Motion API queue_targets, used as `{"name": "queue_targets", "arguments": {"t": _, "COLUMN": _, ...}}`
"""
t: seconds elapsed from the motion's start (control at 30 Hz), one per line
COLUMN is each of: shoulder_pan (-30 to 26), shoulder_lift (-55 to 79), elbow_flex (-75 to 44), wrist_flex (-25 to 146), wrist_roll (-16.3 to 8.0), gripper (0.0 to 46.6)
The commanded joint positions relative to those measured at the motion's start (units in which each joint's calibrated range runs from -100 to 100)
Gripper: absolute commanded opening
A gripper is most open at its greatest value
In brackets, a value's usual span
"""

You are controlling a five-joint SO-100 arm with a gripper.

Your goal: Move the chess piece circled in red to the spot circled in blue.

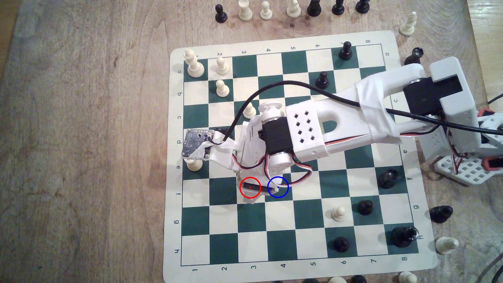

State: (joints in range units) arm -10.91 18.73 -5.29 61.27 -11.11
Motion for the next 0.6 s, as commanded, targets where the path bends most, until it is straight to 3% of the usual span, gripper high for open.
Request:
{"name": "queue_targets", "arguments": {"t": 0.0, "shoulder_pan": -0.78, "shoulder_lift": -0.39, "elbow_flex": -5.32, "wrist_flex": -0.42, "wrist_roll": -0.24, "gripper": 17.9}}
{"name": "queue_targets", "arguments": {"t": 0.57, "shoulder_pan": -1.33, "shoulder_lift": -0.05, "elbow_flex": -5.68, "wrist_flex": -1.98, "wrist_roll": -0.2, "gripper": 14.9}}
